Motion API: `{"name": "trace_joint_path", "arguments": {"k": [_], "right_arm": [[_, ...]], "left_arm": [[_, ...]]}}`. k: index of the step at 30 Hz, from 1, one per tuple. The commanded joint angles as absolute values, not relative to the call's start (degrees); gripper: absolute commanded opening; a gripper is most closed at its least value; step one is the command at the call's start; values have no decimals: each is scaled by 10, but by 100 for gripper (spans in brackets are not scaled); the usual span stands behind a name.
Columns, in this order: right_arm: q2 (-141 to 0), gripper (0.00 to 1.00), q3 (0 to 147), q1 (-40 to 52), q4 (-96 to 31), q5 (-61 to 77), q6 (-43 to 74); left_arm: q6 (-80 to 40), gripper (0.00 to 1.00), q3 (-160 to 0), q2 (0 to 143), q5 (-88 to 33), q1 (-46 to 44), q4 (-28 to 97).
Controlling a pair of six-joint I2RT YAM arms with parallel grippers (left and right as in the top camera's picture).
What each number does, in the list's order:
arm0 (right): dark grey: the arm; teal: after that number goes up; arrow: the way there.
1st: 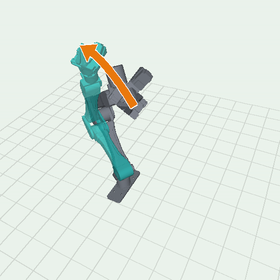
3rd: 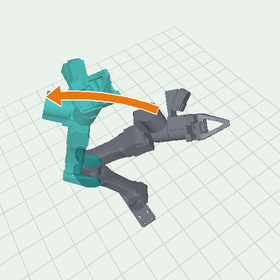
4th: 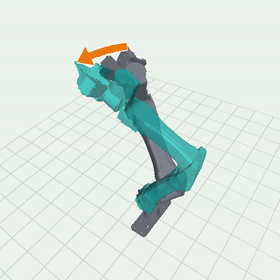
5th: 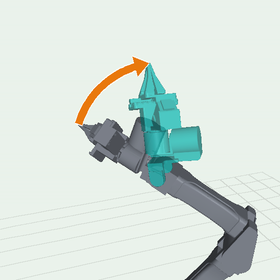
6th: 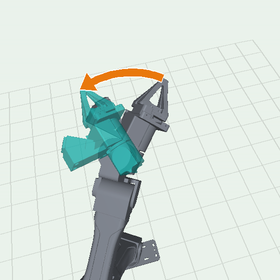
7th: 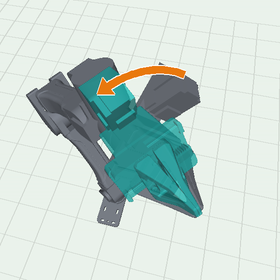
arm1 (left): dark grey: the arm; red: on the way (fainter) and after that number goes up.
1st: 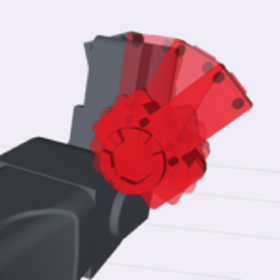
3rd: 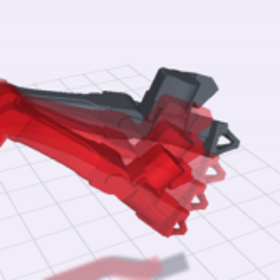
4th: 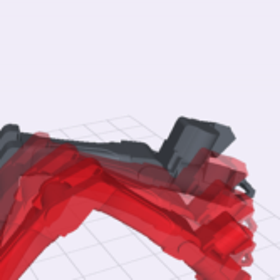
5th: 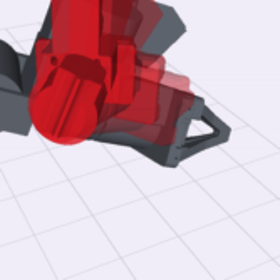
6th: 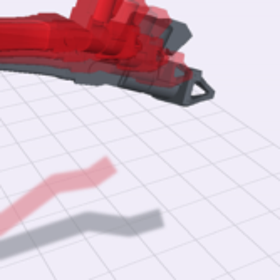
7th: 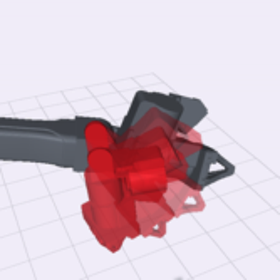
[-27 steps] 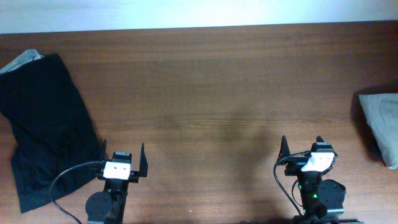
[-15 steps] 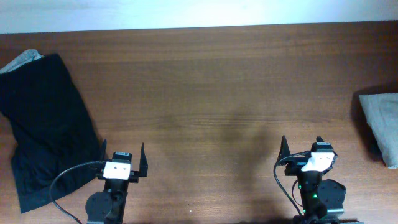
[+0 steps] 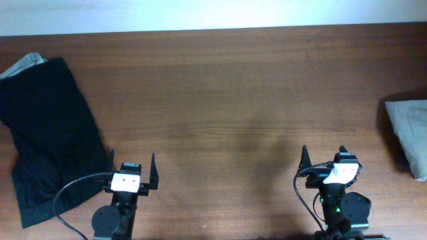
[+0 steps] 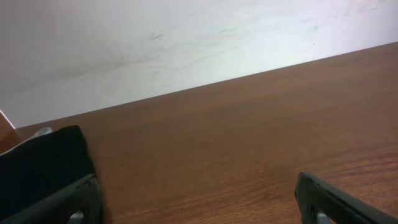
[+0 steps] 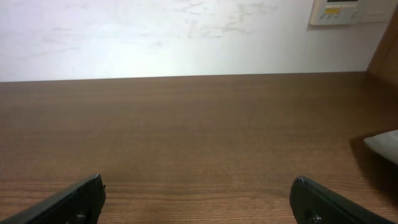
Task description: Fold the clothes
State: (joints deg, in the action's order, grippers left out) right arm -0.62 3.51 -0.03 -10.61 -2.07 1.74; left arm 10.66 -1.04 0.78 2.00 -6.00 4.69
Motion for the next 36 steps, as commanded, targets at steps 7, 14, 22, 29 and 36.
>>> {"name": "trace_joint_path", "arguments": {"k": [7,14,22,29,36], "right_arm": [[-2,98,31,-4,-107,-21,24],[-2,99,31,-4,-107,-21,24],[-2,99,31,-4,-107,-21,24],[-4,99,31,-4,-106,48,25],[-11,99,88,-4,-105,100,84]], "left_arm": [[99,99,-5,4,26,-62,45],[99,99,-5,4,26,-62,45],[99,99,-5,4,26,-62,45],[99,99,-5,4,-13,-62,46],[34,99,-93,32,81,-62,85]]}}
